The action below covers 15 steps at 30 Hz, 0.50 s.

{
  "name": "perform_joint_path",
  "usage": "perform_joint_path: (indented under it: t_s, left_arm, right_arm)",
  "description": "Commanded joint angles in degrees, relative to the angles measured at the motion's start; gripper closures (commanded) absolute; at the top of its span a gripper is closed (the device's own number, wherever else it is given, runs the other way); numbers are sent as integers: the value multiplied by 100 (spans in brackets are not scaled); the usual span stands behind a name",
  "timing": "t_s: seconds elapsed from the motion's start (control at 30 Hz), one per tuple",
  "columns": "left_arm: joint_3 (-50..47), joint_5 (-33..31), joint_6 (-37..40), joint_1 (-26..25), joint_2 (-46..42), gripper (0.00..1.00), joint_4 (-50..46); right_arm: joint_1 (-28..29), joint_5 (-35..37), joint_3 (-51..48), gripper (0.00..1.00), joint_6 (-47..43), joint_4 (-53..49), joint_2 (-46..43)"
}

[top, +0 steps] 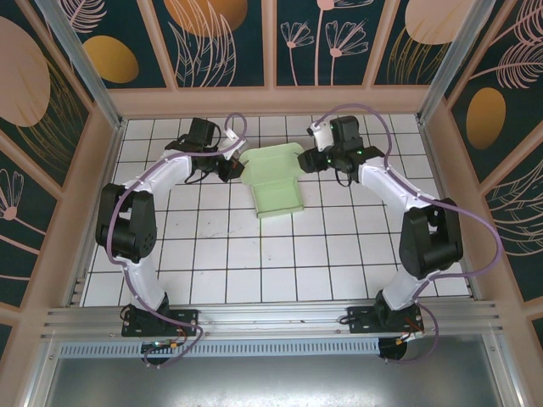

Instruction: Fold the paper box

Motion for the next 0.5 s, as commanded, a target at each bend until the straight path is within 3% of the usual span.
perform_joint_path:
  t_s: [0.0, 0.37, 0.47]
  left_arm:
    - [80, 107, 264, 29, 112, 100, -410]
    - [131, 147, 338, 33, 134, 100, -515]
    - [124, 172, 370, 34, 126, 100, -536]
  right_arm:
    - [-175, -707, 570, 35, -806, -554, 300]
    - [-356, -1536, 2152, 36, -2465, -2668, 1526]
    - [-408, -1571, 2535, 42, -2652, -3066, 1814]
